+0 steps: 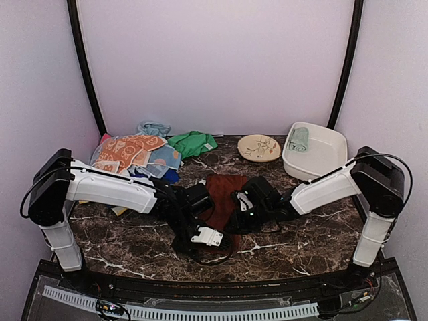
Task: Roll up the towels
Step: Pick up the towel from the center of the board, then roll the towel at the center of the board.
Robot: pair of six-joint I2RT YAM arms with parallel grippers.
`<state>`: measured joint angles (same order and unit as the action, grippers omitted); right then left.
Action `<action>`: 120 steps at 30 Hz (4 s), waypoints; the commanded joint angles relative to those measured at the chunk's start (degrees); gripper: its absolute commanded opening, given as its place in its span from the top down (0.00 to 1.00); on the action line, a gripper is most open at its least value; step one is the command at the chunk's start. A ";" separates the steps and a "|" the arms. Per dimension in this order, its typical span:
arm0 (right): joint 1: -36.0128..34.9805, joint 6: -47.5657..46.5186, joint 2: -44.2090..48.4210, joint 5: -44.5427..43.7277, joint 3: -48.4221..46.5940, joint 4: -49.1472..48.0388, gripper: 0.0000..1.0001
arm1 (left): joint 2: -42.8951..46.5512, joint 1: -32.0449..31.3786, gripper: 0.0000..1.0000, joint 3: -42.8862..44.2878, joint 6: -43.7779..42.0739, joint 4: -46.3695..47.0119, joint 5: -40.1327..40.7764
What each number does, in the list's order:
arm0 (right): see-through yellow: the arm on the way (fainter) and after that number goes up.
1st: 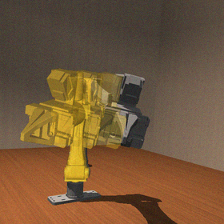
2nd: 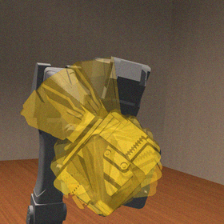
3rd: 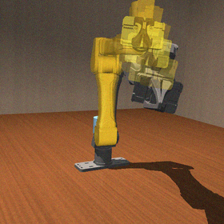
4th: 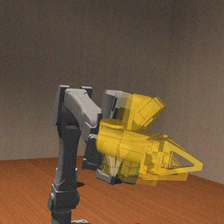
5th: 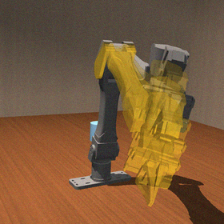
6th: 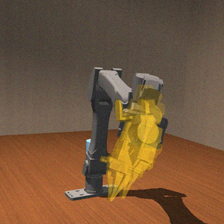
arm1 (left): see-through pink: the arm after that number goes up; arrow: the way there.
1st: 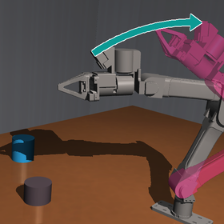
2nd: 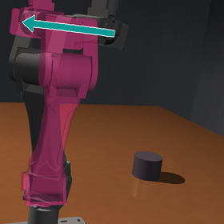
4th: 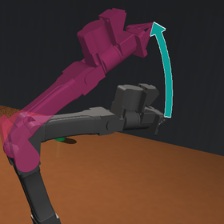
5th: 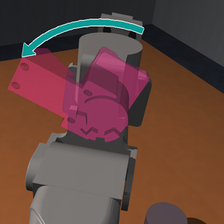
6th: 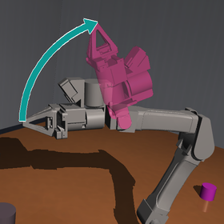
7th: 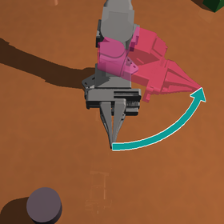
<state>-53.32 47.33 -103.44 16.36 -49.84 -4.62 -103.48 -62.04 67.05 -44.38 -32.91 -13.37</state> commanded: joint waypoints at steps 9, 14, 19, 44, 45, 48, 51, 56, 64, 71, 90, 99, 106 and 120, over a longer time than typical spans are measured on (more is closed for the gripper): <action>-0.82 1.54 1.20 0.30 2.31 -0.10 0.85 | 1.72 1.70 0.45 -4.20 0.34 4.70 5.16; -0.82 -0.01 1.38 -0.04 1.11 2.42 0.84 | 3.36 2.71 0.44 -3.34 -0.32 2.43 4.65; -0.82 -3.01 3.52 -2.07 -0.51 5.97 0.80 | 7.02 4.94 0.31 -3.06 -0.30 -0.14 -0.11; -3.40 -15.95 51.42 -33.12 18.11 2.02 0.00 | -0.78 6.58 0.51 -2.15 -0.42 1.07 -5.35; -3.45 -19.24 53.03 -30.41 20.60 -2.13 0.00 | -1.17 6.65 0.54 -2.06 -0.26 0.87 -5.16; -4.04 -23.46 54.77 -26.93 22.71 -3.13 0.00 | -1.78 7.30 0.64 -1.08 0.56 -0.01 -5.94; -6.29 -27.06 53.13 -26.16 22.00 -1.58 0.00 | -1.90 9.13 0.77 0.54 2.06 -1.96 -9.27; -12.27 -33.14 43.87 -27.75 17.79 1.81 0.00 | -2.14 11.15 1.00 1.30 3.30 -3.71 -12.01; -27.52 -50.91 26.20 -40.73 10.64 11.51 0.19 | -4.55 13.46 1.00 4.25 5.52 -8.39 -18.60; -33.42 -58.91 17.19 -47.05 9.31 4.36 0.20 | -8.34 15.37 1.00 7.33 6.47 -13.10 -23.70; -28.23 -64.12 0.60 -44.17 4.86 -10.18 0.67 | -12.47 19.10 1.00 11.08 5.84 -18.32 -28.53; -25.10 -56.93 2.05 -32.70 4.12 -3.81 1.00 | -9.51 21.40 0.68 9.57 6.42 -17.42 -28.64; -19.16 -47.87 4.32 -16.54 0.95 1.72 1.00 | 8.23 26.00 0.46 -4.47 6.70 -4.28 -24.91; -1.75 -22.21 -2.34 20.13 2.83 -4.05 1.00 | 13.74 16.79 0.48 -7.32 0.90 -1.81 -13.40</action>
<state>-57.95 15.35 -104.31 24.82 -49.78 -4.14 -88.92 -41.23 58.52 -41.28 -35.68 -30.46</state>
